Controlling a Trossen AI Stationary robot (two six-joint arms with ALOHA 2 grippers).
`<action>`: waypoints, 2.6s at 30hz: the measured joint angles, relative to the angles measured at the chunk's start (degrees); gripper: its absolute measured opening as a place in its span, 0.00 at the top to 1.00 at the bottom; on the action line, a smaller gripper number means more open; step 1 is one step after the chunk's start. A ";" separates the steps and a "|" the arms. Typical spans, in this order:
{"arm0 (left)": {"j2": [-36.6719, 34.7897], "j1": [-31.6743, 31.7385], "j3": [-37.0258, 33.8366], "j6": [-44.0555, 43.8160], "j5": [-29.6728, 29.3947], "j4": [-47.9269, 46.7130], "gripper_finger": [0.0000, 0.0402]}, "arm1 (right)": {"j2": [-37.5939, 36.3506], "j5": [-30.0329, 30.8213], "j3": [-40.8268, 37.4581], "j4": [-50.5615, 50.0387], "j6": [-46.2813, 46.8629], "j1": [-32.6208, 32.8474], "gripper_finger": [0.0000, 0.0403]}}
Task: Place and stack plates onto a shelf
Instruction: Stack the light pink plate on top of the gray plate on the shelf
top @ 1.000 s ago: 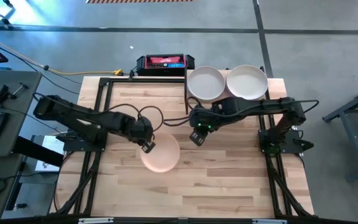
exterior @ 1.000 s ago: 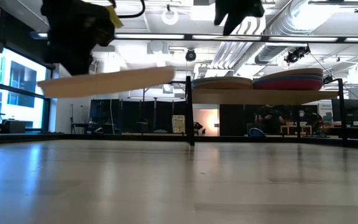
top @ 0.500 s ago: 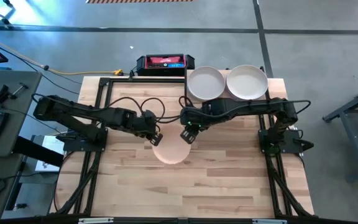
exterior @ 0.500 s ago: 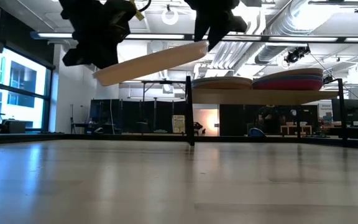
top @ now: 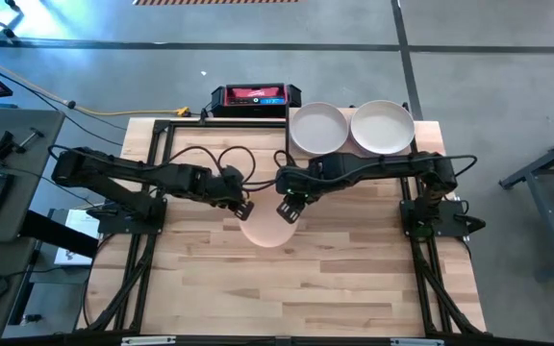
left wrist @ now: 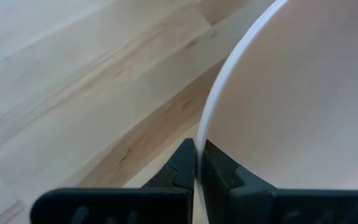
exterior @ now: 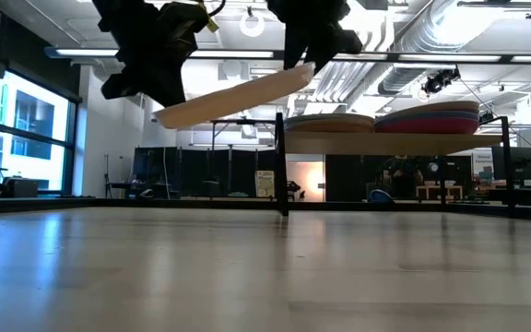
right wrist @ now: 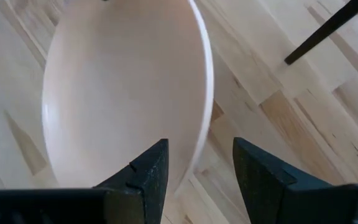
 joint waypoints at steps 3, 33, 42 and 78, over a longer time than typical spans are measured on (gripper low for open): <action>0.00 0.00 0.00 0.56 -0.04 1.66 1.00 | 0.37 -0.81 0.04 -0.08 -0.05 0.00 0.61; -0.02 -0.07 0.04 2.88 -0.26 3.70 0.95 | 0.58 -1.31 0.02 -0.71 1.49 -0.10 1.00; -0.02 0.11 0.04 7.65 2.38 9.99 0.95 | 0.56 -2.28 0.02 -3.95 0.99 -0.35 1.00; -1.83 4.92 0.03 6.75 11.56 18.40 0.66 | 0.42 -3.01 0.04 -10.25 -5.71 -4.62 1.00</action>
